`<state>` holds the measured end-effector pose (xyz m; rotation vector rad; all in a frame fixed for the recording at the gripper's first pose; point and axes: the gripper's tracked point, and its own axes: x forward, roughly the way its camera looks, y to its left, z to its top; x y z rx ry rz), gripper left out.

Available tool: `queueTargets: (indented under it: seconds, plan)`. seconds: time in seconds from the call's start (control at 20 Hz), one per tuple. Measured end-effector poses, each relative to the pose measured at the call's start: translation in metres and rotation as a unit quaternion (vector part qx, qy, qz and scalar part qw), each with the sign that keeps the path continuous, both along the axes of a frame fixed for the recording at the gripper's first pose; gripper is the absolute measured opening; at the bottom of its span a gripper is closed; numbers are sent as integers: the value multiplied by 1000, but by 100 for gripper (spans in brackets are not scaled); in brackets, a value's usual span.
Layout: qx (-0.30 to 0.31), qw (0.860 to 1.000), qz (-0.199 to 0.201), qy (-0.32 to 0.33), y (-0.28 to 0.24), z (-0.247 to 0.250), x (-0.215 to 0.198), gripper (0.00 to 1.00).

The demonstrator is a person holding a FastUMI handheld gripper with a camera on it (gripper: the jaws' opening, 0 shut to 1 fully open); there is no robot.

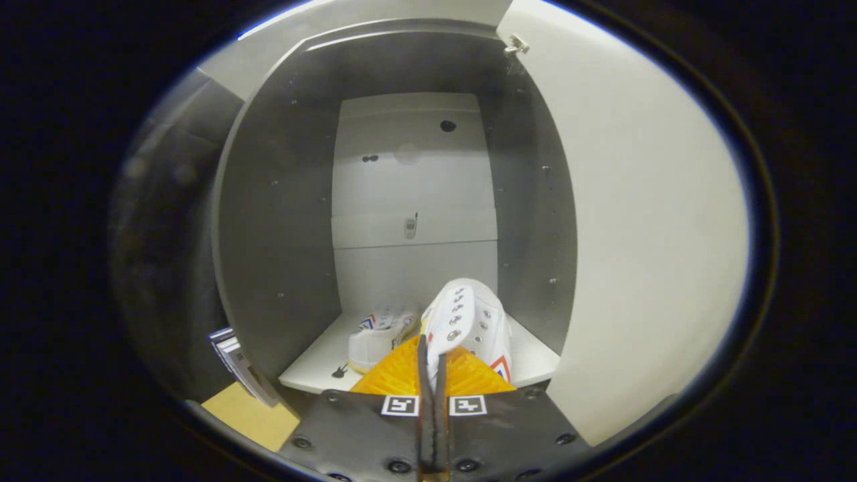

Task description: Open the shoe cabinet door, grab the shoes and put them into the shoe cabinet, then close the shoe cabinet door.

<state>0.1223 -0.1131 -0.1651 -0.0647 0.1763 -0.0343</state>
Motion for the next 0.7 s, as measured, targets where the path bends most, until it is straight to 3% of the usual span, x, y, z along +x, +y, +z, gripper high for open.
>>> queueTargets:
  seconds: [0.3, 0.7]
  plan:
    - [2, 1000, 1, 10, -7, -11, 70, 2]
    - [-10, 999, 2, 45, -18, -44, 121, 2]
